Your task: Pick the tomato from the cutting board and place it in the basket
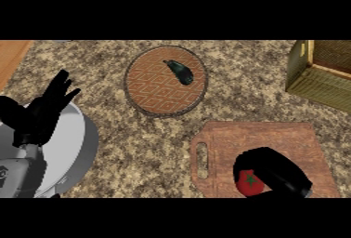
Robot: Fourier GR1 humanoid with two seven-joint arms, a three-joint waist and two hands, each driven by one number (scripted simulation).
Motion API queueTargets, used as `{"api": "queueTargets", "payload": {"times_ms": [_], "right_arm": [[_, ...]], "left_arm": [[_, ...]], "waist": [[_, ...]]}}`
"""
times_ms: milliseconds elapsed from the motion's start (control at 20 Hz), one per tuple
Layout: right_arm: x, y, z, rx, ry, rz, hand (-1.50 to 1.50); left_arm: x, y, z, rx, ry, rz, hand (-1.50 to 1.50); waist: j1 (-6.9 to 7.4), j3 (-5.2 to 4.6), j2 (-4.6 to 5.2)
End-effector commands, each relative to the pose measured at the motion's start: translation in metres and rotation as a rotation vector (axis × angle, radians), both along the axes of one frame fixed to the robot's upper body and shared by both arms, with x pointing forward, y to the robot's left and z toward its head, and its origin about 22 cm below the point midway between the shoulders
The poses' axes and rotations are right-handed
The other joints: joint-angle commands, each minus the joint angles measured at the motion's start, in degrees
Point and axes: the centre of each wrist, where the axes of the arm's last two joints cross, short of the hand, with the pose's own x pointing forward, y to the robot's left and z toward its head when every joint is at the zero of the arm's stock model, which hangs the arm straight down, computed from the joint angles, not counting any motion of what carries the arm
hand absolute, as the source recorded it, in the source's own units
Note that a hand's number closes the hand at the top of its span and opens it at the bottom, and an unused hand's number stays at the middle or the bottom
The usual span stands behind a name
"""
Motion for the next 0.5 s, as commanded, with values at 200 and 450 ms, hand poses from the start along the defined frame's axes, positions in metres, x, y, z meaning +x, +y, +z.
{"api": "queueTargets", "payload": {"times_ms": [200,450], "right_arm": [[-0.005,0.003,-0.013,-0.043,0.005,0.061,1.50],[0.007,0.038,0.018,-0.037,0.009,-0.323,1.50]], "left_arm": [[-0.006,0.023,-0.013,0.027,0.100,0.038,0.00],[-0.006,0.015,-0.004,0.023,0.090,0.041,0.00]], "waist": [[0.03,-0.45,0.56],[-0.06,-0.55,0.46]]}}
